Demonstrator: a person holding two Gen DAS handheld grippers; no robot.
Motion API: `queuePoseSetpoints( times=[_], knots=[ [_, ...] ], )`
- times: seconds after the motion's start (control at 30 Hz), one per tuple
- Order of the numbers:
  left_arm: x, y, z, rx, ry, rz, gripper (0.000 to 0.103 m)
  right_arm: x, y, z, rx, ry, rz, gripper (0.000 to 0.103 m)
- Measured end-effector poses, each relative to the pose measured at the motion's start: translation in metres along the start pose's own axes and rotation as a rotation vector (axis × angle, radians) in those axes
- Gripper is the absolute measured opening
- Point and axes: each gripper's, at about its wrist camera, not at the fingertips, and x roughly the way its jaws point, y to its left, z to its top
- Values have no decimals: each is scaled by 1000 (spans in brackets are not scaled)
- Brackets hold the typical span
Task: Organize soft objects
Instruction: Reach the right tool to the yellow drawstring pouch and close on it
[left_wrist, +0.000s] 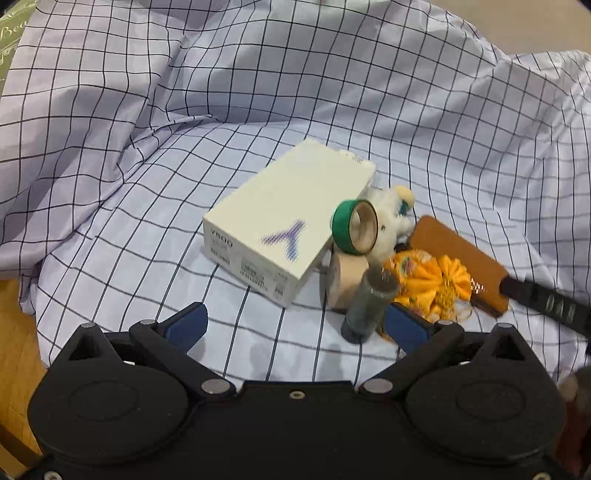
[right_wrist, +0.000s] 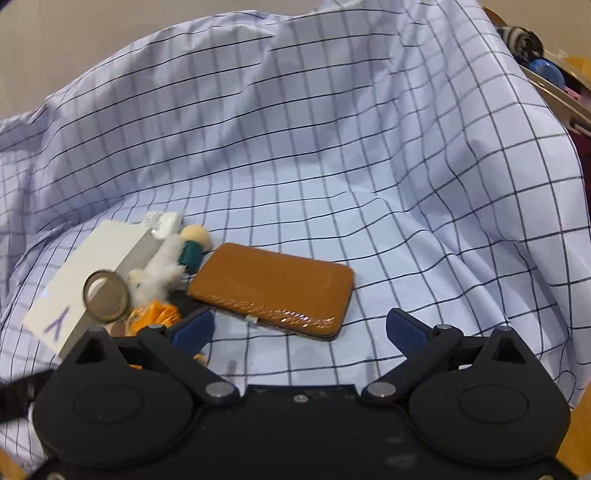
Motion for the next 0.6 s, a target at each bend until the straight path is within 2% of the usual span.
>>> queuePoseSetpoints(
  times=[0.13, 0.23, 0.6],
  knots=[
    [3, -10, 9, 13, -24, -12, 99, 3, 6, -5, 7, 29, 19, 100],
    [8, -19, 12, 41, -27, -14, 99, 0, 8, -9, -6, 17, 36, 100],
    [20, -20, 17, 21, -21, 4, 99, 2, 11, -8, -28, 18, 67, 100]
  ],
)
